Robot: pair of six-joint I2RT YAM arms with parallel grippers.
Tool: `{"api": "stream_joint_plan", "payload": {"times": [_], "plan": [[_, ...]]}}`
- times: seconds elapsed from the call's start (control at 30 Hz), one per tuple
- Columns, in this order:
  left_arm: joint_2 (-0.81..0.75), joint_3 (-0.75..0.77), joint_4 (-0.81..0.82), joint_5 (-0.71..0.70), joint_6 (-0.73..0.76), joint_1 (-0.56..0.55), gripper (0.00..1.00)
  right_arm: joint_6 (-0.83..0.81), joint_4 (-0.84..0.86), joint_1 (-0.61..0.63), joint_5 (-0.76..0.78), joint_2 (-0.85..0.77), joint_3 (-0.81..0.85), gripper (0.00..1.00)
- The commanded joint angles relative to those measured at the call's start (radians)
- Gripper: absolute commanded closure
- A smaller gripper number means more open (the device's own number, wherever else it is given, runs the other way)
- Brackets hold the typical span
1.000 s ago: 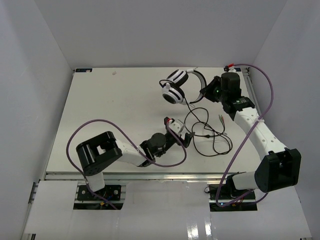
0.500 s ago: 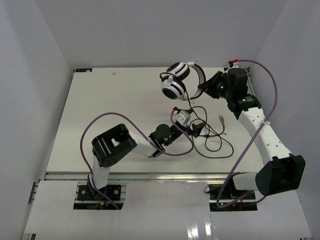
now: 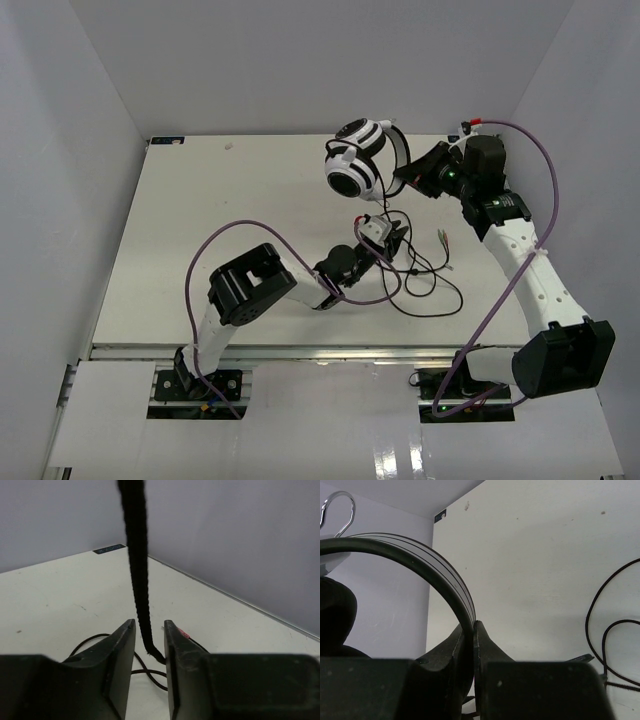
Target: Wrap the headphones
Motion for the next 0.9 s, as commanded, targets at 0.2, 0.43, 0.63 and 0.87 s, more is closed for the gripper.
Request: {"api": "stream_joint_plan", "payload": {"times": [0.2, 0.43, 0.63, 0.87], "plan": [[-0.12, -0.219, 0.101, 0.017, 0.023, 0.02, 1.0, -0.075, 0.135, -0.042, -0.201, -0.086, 0.069, 0.92], [-0.471, -0.495, -0.099, 0.281, 0.047, 0.155, 0.99, -0.517, 0.134, -0.075, -0.57, -0.112, 0.012, 0.92], [-0.76, -0.52, -0.508, 0.514, 0.093, 0.307, 1.0, -0.85, -0.053, -0.081, -0.665, -0.114, 0.076, 0.92], [-0.916, -0.428, -0.898, 0.669, 0.186, 0.418, 1.0, -1.199, -0.284, -0.055, -0.458, -0.117, 0.102, 0.92]]}}
